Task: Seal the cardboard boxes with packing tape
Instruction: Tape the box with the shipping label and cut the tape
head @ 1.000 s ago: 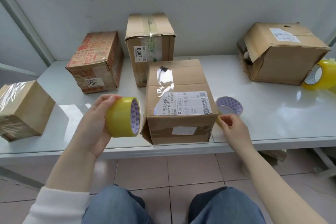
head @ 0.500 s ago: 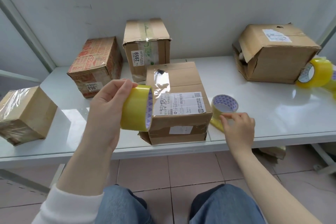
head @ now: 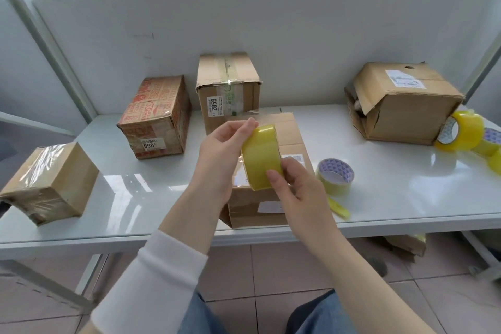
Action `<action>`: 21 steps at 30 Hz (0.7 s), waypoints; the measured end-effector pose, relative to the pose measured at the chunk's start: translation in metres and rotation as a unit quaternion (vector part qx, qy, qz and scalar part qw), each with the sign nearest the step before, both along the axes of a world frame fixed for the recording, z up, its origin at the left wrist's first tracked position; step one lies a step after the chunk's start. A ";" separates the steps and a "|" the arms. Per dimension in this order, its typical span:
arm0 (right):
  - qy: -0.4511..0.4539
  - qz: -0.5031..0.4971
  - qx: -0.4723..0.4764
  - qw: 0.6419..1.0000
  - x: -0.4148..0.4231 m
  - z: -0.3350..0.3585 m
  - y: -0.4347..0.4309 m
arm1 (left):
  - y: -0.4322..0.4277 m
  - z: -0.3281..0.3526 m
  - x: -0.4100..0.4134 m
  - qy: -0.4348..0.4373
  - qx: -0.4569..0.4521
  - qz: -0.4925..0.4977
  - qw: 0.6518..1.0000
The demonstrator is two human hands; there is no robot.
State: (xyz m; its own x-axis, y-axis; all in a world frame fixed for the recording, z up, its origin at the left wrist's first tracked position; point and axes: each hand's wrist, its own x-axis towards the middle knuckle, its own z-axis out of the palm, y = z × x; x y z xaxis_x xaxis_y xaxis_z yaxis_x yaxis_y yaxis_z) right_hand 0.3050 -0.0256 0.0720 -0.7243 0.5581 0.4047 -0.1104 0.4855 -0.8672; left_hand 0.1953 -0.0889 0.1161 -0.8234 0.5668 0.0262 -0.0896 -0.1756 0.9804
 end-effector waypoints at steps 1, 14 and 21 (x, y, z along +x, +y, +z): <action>-0.004 0.004 0.005 1.000 0.000 0.001 0.001 | -0.003 0.002 -0.005 0.015 -0.011 -0.017 1.000; -0.107 0.025 0.031 0.993 -0.023 0.009 0.015 | 0.008 0.027 -0.044 0.269 -0.086 0.024 0.959; -0.022 -0.015 -0.040 0.999 -0.024 0.029 0.017 | 0.014 0.058 -0.050 0.299 -0.076 0.022 0.951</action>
State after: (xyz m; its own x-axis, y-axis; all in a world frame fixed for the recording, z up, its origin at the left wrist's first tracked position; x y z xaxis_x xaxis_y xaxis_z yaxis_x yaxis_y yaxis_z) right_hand 0.2810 -0.0086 0.1007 -0.7225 0.6093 0.3269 -0.0580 0.4177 -0.9067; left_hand 0.1453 -0.0752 0.1740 -0.7100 0.5672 0.4175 0.4960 -0.0181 0.8681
